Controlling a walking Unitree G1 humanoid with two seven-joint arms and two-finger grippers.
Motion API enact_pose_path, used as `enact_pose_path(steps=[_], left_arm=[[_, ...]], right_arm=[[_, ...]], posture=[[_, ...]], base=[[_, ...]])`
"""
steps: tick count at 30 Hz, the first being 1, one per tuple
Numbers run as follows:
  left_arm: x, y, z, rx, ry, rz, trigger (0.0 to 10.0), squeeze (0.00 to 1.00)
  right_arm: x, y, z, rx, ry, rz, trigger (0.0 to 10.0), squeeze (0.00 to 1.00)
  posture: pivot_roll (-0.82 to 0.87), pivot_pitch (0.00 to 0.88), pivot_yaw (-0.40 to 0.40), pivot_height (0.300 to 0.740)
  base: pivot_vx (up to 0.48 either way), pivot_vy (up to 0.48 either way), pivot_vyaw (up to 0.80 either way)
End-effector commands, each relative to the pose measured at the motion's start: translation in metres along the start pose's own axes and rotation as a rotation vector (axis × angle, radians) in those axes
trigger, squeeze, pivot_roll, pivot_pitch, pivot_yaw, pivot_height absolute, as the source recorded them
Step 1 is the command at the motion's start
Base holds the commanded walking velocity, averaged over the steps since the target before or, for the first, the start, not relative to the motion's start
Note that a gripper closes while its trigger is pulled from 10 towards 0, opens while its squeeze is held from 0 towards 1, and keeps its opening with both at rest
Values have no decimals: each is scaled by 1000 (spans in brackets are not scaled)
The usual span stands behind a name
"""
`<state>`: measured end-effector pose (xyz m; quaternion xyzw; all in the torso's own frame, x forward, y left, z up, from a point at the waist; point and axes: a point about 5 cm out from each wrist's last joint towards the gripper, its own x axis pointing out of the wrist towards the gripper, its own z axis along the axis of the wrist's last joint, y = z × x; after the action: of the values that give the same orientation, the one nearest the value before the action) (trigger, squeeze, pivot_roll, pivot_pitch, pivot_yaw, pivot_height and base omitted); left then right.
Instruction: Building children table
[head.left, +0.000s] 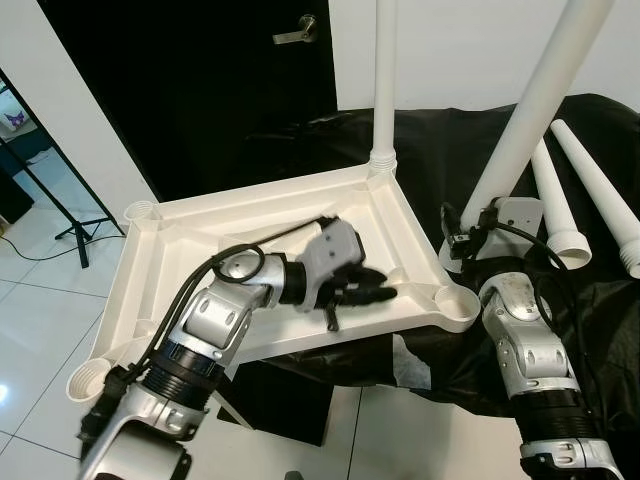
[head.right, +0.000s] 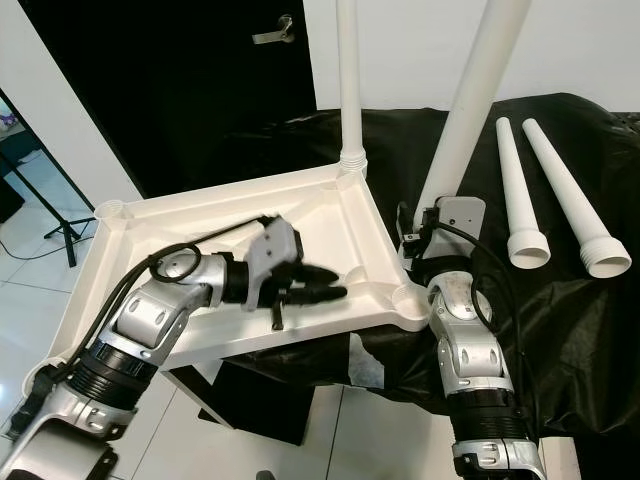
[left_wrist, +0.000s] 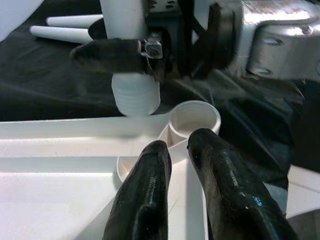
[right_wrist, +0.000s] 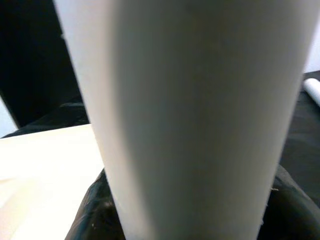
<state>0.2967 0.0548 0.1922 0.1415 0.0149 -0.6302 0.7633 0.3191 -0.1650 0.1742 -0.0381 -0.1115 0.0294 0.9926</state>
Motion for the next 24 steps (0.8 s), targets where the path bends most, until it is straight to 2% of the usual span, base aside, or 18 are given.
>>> enact_pose_path(steps=[1,3,4,5,6,7,10,22,24], left_arm=[[-5,5,-6,-31,-28,233,10000,0],[-5,5,-6,-31,-28,233,10000,0],[-5,2,-9,-48,-37,277,10000,0],[-5,2,-9,-48,-37,277,10000,0],[-7,0,-14,-53,-36,338,10000,0],[-7,0,-14,-53,-36,338,10000,0],[-12,-3,-23,-71,-31,443,10000,0],[-18,-6,-28,-71,-38,524,10000,0],[-24,-8,-27,-53,-56,546,10000,0]], right_arm=[[2,13,7,-12,-20,49,10000,0],[2,13,7,-12,-20,49,10000,0],[1,17,8,-22,-31,58,10000,0],[1,17,8,-22,-31,58,10000,0],[0,21,8,-28,-32,68,10000,0],[0,21,8,-28,-32,68,10000,0],[-1,28,4,-31,-20,80,10000,0],[-3,30,7,-32,-19,78,10000,0],[-7,29,11,-27,-23,67,10000,0]], posture=[[9,0,75,740],[9,0,75,740],[12,0,70,740],[12,0,70,740],[20,0,56,740],[20,0,56,740],[25,0,46,740],[32,0,27,740],[28,0,24,740]], base=[[0,0,0],[0,0,0],[0,0,0],[0,0,0],[0,0,0],[0,0,0],[0,0,0],[0,0,0],[0,0,0]])
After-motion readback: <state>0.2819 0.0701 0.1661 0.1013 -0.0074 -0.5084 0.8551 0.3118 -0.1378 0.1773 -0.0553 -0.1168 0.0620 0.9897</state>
